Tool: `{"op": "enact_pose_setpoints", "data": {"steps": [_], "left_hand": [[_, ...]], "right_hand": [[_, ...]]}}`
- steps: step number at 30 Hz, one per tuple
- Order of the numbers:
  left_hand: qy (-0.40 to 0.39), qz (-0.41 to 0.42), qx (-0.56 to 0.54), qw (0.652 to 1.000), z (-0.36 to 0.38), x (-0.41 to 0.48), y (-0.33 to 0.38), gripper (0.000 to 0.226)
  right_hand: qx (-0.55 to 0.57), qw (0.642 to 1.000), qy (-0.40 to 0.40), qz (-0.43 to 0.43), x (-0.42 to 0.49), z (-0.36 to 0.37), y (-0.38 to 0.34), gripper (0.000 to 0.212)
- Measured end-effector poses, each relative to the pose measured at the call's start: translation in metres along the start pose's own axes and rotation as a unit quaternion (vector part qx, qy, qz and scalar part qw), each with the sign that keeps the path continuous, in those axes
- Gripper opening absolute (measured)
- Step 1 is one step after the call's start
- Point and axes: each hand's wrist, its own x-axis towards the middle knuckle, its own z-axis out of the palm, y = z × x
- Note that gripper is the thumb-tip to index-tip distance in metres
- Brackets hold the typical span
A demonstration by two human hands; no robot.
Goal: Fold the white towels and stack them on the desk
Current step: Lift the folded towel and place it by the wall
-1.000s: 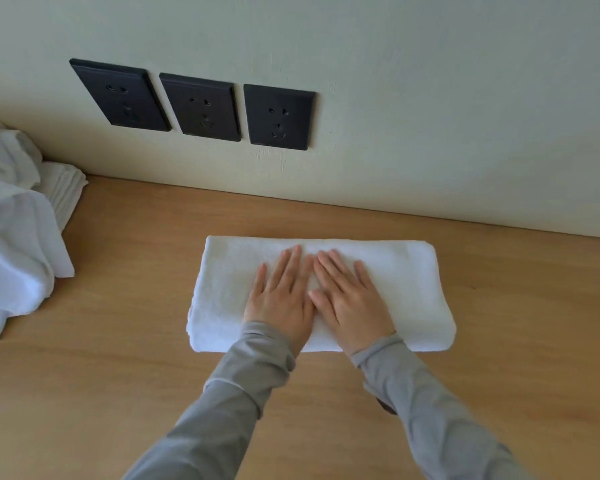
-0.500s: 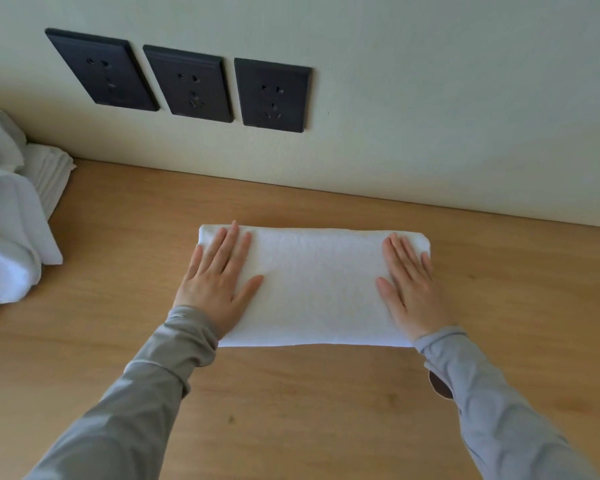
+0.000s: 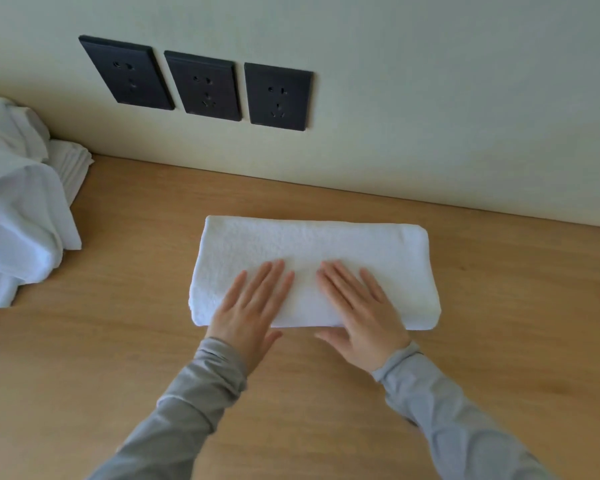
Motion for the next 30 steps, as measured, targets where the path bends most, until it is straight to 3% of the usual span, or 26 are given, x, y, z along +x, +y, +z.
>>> {"op": "enact_pose_setpoints", "data": {"steps": [2, 4, 12, 15, 16, 17, 19, 20, 22, 23, 24, 25, 26, 30], "left_hand": [[-0.004, -0.006, 0.025, 1.000, 0.000, -0.001, -0.026, 0.103], [-0.019, 0.009, 0.045, 0.999, 0.002, -0.001, -0.040, 0.106], [-0.058, 0.006, 0.012, 0.998, 0.005, -0.005, -0.040, 0.111], [-0.026, -0.083, -0.174, 0.981, -0.003, -0.013, -0.028, 0.098], [0.034, -0.152, -0.264, 0.952, -0.007, -0.018, -0.017, 0.096], [0.107, -0.250, -0.353, 0.895, -0.010, -0.024, -0.006, 0.095], [0.199, -0.457, -0.512, 0.700, -0.013, -0.033, 0.013, 0.088], [0.197, -0.522, -0.574, 0.599, -0.012, -0.034, 0.019, 0.082], [0.124, -0.592, -0.689, 0.399, -0.008, -0.029, 0.026, 0.079], [0.075, -0.594, -0.744, 0.296, -0.006, -0.025, 0.028, 0.085], [0.041, -0.582, -0.782, 0.220, -0.005, -0.021, 0.028, 0.091], [0.029, -0.565, -0.804, 0.184, -0.003, -0.017, 0.026, 0.093], [0.032, -0.550, -0.817, 0.170, -0.004, -0.011, 0.023, 0.091], [0.076, -0.580, -0.797, 0.151, -0.007, 0.013, 0.010, 0.066]], "right_hand": [[-0.055, 0.997, -0.043, 0.020, -0.009, -0.004, 0.032, 0.103], [-0.072, 0.994, -0.077, 0.044, -0.018, -0.007, 0.061, 0.112], [-0.035, 0.993, -0.074, 0.087, -0.029, -0.004, 0.079, 0.114], [0.052, 0.979, -0.001, 0.199, -0.043, -0.009, 0.059, 0.110], [0.149, 0.946, 0.070, 0.280, -0.049, -0.012, 0.046, 0.107], [0.258, 0.880, 0.147, 0.371, -0.055, -0.013, 0.032, 0.103], [0.433, 0.696, 0.248, 0.516, -0.063, -0.008, 0.008, 0.099], [0.507, 0.605, 0.264, 0.554, -0.063, -0.005, -0.001, 0.095], [0.634, 0.438, 0.250, 0.587, -0.056, 0.002, -0.010, 0.077], [0.690, 0.366, 0.234, 0.579, -0.050, 0.003, -0.012, 0.069], [0.731, 0.312, 0.221, 0.565, -0.043, 0.001, -0.013, 0.066], [0.757, 0.275, 0.216, 0.552, -0.036, -0.001, -0.013, 0.066], [0.770, 0.253, 0.219, 0.544, -0.028, -0.004, -0.013, 0.066], [0.760, 0.197, 0.225, 0.577, -0.001, -0.013, -0.009, 0.065]]}}
